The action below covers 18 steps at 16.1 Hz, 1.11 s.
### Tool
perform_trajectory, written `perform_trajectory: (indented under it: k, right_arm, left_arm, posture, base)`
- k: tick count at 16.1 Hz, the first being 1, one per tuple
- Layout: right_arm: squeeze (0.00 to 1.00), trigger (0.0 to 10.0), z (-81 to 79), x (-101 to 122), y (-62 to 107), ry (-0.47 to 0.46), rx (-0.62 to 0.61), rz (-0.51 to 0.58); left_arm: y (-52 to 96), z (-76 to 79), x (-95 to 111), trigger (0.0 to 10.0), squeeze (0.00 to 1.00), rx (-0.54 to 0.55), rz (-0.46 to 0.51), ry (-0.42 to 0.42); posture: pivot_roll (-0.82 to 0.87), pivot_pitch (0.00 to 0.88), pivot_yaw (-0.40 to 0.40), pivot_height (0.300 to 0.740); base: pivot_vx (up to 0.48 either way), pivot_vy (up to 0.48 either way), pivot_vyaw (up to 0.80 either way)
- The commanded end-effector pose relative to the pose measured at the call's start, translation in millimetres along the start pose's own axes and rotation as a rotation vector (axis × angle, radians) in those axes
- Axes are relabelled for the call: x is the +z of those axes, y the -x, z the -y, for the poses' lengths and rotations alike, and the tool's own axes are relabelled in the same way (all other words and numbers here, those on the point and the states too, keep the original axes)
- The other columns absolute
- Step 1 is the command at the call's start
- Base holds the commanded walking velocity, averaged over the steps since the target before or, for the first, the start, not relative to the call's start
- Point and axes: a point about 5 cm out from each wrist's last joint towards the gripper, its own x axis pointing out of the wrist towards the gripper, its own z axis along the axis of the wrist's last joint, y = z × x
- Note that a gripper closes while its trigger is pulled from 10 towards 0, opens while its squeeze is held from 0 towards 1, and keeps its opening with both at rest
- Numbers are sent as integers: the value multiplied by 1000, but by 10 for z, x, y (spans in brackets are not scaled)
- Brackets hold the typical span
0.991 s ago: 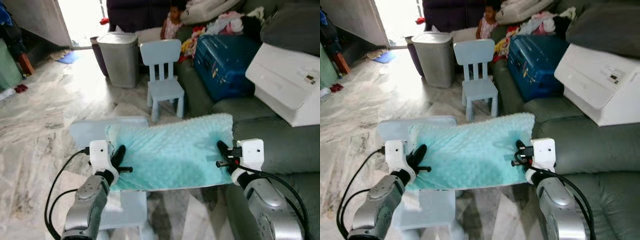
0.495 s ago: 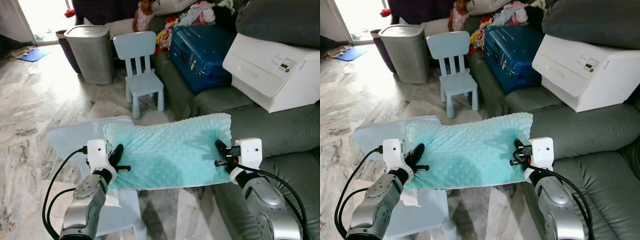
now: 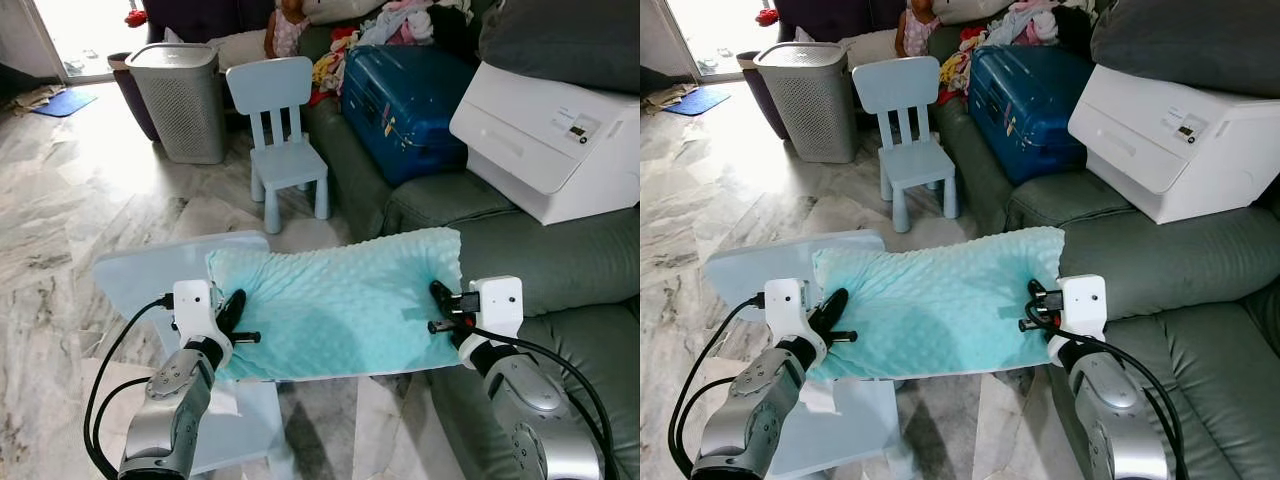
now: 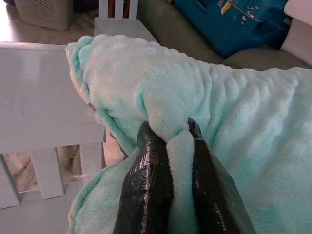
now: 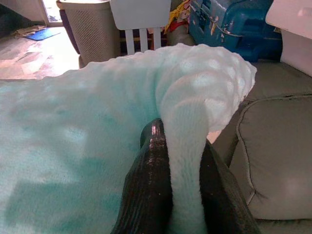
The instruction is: Move the pillow to the sofa
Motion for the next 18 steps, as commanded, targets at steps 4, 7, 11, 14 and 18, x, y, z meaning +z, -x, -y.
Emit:
perform_trajectory:
  k: [4,7,11,14,18]
  right_arm:
    - [0,10000,3,78,3,7,3,39]
    - [0,10000,15,37,-1,-16,-14,6]
    - [0,10000,31,45,-1,-17,-18,9]
    - [0,10000,34,47,0,-18,-20,7]
    - [0,10000,39,45,6,-18,-20,10]
  left_arm:
    - [-15,3,5,10000,0,0,-5,4]
    - [-18,7,8,10000,0,-2,-4,4]
    - [-21,13,8,10000,0,-4,-5,4]
    - [-21,17,1,10000,0,-6,-8,4]
    - [-21,20,-7,10000,0,-9,-11,1]
  posture:
    - [-195,0,17,740]
    - [-196,0,17,740]
    - [-198,0,15,740]
    - [-200,0,17,740]
    - [-200,0,16,740]
  base:
    - [0,0,-594]
    - [0,0,-792]
    - [0,0,-786]
    - [0,0,-788]
    - [0,0,-784]
